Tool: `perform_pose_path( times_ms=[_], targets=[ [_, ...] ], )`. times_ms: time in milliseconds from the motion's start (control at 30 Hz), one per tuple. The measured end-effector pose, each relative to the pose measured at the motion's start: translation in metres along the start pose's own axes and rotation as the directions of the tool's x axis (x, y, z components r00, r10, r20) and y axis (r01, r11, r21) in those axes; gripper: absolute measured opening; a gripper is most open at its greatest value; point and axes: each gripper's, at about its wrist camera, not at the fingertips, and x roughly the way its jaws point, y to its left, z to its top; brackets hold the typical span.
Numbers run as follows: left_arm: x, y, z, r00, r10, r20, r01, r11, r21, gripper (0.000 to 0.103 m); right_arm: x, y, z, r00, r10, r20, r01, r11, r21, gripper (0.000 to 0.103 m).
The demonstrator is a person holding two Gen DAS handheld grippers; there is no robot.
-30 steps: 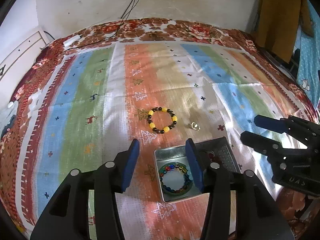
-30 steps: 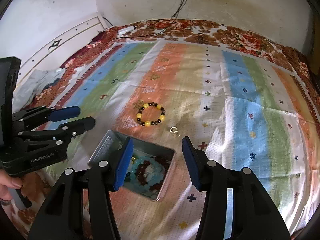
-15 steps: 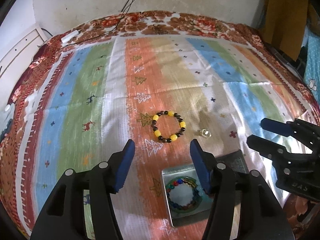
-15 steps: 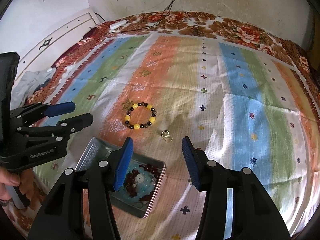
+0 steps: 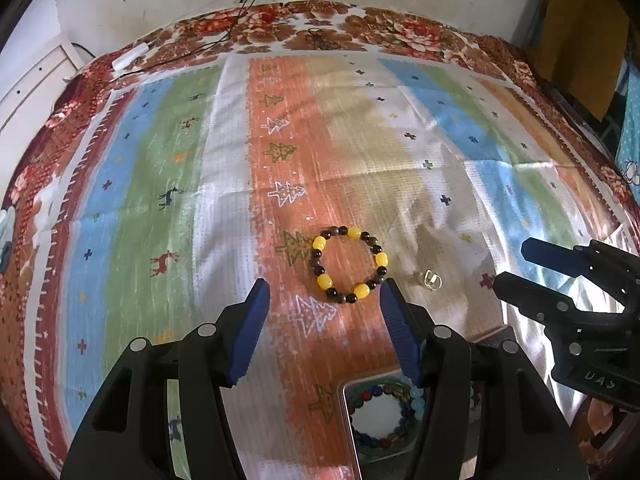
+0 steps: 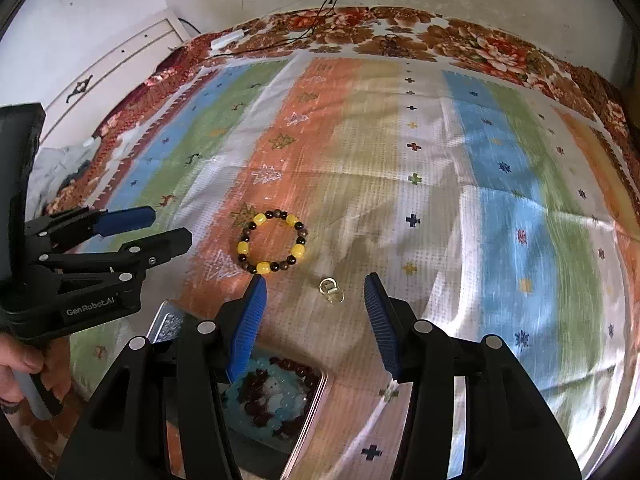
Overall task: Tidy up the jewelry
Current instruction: 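Move both open grippers toward the yellow-black bracelet and the small gold ring, then grasp the yellow-black bead bracelet with left gripper while right grasps the gold ring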
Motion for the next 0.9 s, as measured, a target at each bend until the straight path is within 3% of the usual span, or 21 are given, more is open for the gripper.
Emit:
perform_pose_path(
  times_ms=[900],
  targets=[
    [0.054,0.004,0.022,0.995,-0.002,-0.096,0.003,1.000,0.012,0.057,0.061,-0.006,0.013,0.987,-0.009,-0.159,0.003,0.999,-0.040,0.051]
  ],
)
